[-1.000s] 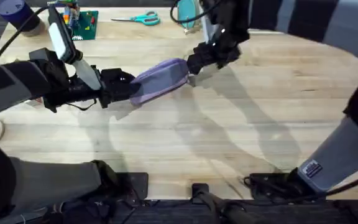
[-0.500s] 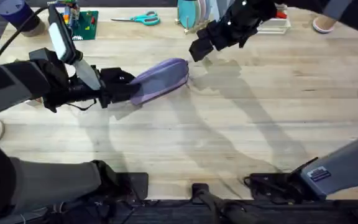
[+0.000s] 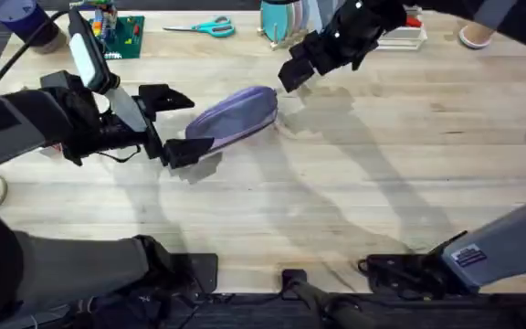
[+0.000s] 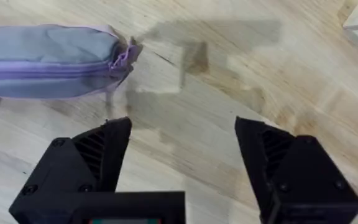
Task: Unzip the bag, pick up the pens from the table one at a time and place them inside, then zip the bag closed.
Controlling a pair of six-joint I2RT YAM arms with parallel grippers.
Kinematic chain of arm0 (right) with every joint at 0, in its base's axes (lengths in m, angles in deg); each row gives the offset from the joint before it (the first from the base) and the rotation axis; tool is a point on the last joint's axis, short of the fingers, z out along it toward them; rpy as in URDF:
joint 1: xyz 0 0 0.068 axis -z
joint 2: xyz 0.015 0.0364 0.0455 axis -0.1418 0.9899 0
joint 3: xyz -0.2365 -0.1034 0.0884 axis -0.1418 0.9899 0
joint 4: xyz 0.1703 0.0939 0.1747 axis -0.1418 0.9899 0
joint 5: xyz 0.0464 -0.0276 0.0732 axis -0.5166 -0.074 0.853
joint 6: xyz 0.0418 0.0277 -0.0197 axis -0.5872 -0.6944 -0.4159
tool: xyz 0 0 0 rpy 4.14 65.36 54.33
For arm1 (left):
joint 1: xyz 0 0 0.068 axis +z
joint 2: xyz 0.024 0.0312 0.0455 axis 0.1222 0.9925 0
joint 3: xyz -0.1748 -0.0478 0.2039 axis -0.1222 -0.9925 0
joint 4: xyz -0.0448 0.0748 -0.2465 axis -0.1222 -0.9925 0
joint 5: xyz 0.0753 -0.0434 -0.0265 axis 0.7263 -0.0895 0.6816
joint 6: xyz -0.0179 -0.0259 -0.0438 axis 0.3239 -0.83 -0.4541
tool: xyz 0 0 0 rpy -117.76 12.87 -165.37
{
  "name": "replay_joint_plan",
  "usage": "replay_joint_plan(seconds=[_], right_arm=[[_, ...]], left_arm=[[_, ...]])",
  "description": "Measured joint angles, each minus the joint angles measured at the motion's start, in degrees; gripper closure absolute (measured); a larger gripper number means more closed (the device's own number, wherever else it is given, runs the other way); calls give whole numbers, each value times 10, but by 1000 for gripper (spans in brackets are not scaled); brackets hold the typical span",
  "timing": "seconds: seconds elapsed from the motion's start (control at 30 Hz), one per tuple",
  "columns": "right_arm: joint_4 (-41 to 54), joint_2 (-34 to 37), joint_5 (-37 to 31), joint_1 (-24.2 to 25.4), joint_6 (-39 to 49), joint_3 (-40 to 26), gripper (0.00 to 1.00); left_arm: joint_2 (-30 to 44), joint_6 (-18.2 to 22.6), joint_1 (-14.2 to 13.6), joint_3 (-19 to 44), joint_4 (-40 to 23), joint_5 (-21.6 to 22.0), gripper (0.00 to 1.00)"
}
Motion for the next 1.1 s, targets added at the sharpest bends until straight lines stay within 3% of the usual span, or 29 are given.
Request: replay_joint_plan(seconds=[0.2,0.43,0.7,0.93,1.1], right_arm=[[16,-11,0,-1,22,0,5],[37,-82,0,-3,33,0,5],[60,-143,0,-3,48,0,5],[60,-150,0,-3,50,0,6],[59,-150,0,-3,51,0,5]], left_arm=[[-41,-21,0,5,-44,32,8],[-123,-133,0,77,-143,97,8],[-195,-231,0,159,-286,185,7],[-237,-302,0,217,-301,232,7],[-252,-325,0,225,-301,244,7]])
